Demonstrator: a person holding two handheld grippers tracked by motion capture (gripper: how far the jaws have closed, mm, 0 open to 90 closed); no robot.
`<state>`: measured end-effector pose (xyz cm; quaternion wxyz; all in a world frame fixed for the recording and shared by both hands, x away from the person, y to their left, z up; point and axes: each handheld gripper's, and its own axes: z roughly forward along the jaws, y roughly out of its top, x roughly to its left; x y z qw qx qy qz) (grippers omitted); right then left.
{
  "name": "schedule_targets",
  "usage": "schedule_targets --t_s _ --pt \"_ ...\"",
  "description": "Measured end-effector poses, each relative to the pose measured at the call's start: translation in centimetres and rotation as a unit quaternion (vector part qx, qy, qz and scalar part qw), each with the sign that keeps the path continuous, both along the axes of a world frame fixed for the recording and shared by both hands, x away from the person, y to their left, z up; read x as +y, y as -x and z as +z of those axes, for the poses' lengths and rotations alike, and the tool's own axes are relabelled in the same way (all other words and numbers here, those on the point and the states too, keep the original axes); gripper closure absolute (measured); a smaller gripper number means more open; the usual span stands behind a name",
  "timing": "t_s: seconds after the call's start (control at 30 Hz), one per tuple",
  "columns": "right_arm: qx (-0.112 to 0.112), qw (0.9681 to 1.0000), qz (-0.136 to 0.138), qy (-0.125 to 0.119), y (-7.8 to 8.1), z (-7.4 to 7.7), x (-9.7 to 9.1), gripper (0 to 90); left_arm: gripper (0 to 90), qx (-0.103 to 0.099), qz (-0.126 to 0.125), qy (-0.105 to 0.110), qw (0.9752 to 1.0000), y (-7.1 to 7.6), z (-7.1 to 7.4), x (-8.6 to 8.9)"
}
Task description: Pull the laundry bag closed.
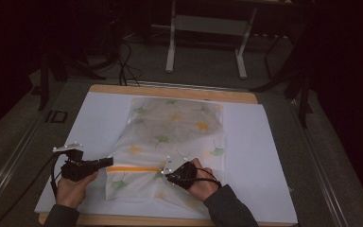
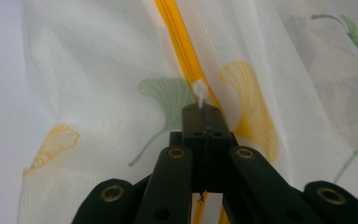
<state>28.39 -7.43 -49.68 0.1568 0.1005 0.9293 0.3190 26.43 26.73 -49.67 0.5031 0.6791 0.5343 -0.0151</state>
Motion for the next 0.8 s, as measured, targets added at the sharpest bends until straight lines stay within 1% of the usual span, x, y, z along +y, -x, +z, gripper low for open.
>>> schedule_targets --t_s 0.43,0.5,0.8 --pt "0.002 1.0 0.001 0.005 0.5 0.5 -0.9 90.0 89.0 0.0 -0.001 0.0 1.0 0.0 0.0 0.0" --pt "0.003 1.0 0.001 0.009 0.6 0.5 -1.0 90.0 89.0 0.0 -0.001 0.0 1.0 0.0 0.0 0.1" --pt "0.006 0.9998 -0.011 0.014 0.4 0.3 -2.3 90.0 89.0 0.001 0.0 0.0 1.0 0.0 -0.1 0.1"
